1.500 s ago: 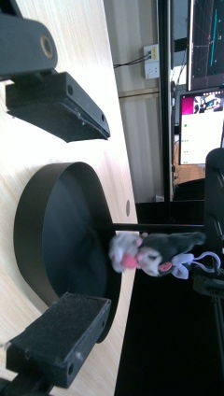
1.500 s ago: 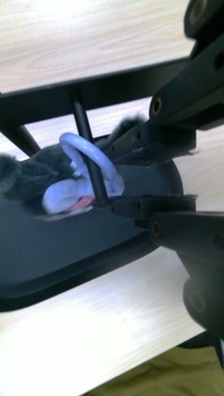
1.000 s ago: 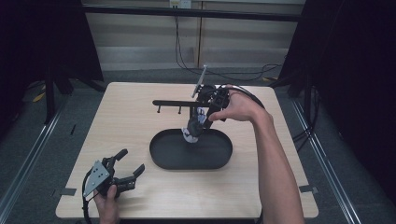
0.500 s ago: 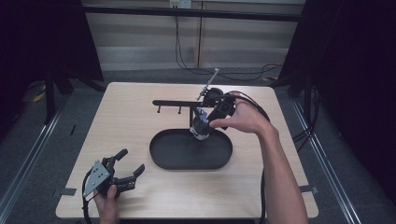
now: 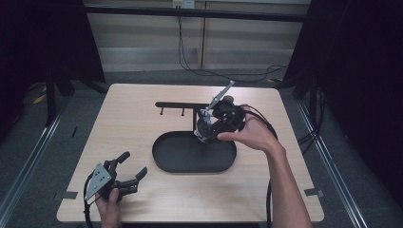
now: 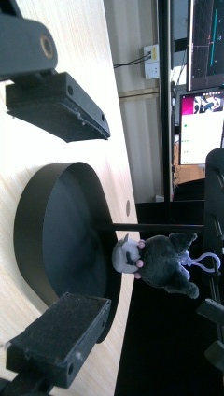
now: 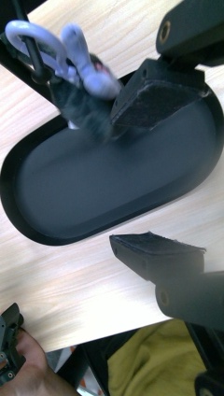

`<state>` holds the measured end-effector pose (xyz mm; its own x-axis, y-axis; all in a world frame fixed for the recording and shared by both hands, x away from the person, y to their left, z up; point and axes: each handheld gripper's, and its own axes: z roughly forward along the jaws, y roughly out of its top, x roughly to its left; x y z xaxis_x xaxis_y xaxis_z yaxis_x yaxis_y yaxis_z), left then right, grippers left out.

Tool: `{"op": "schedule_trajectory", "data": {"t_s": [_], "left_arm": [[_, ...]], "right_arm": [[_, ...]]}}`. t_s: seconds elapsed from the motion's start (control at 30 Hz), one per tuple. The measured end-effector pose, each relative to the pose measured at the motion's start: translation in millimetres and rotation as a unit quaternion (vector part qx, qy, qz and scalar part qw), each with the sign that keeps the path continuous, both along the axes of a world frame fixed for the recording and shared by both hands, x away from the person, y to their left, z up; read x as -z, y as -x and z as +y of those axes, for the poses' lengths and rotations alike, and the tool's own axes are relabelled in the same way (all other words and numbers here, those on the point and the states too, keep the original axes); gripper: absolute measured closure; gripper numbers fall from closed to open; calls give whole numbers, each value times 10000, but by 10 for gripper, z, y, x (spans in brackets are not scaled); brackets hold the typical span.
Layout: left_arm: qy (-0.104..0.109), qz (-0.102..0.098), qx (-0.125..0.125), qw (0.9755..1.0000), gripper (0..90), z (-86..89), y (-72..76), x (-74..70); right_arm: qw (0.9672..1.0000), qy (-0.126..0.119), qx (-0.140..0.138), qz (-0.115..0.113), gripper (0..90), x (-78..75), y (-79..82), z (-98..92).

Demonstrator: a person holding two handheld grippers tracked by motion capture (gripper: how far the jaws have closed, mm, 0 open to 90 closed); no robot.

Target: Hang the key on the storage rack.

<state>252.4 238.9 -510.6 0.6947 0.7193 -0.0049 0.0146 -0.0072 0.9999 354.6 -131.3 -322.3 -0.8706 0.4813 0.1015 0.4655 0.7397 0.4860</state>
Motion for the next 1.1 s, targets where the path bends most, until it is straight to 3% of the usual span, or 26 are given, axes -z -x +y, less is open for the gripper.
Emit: {"op": "schedule_trajectory", "data": {"t_s": [0.23,0.43,0.53,0.6,0.73,0.9,1.0,1.1], "left_arm": [[0,0,0,10000,153,0,0,0],[4,1,0,10000,153,0,0,0],[1,0,0,10000,153,0,0,0],[1,-1,0,10000,153,0,0,0],[-1,0,1,10000,152,0,0,0],[1,0,1,10000,152,0,0,0],[1,1,1,10000,153,0,0,0],[1,0,0,10000,153,0,0,0]], "right_arm": [[9995,-189,127,-205,287,139,146,-37],[9978,-512,289,-314,242,289,256,-84],[9954,-780,369,-412,223,348,329,-111],[9944,-865,331,-518,143,387,372,-123],[9908,-1205,283,-551,141,481,463,-175],[9874,-1329,489,-711,145,658,562,-225],[9823,-1481,649,-949,144,775,639,-265],[9714,-1658,946,-1410,145,913,732,-336]]}}
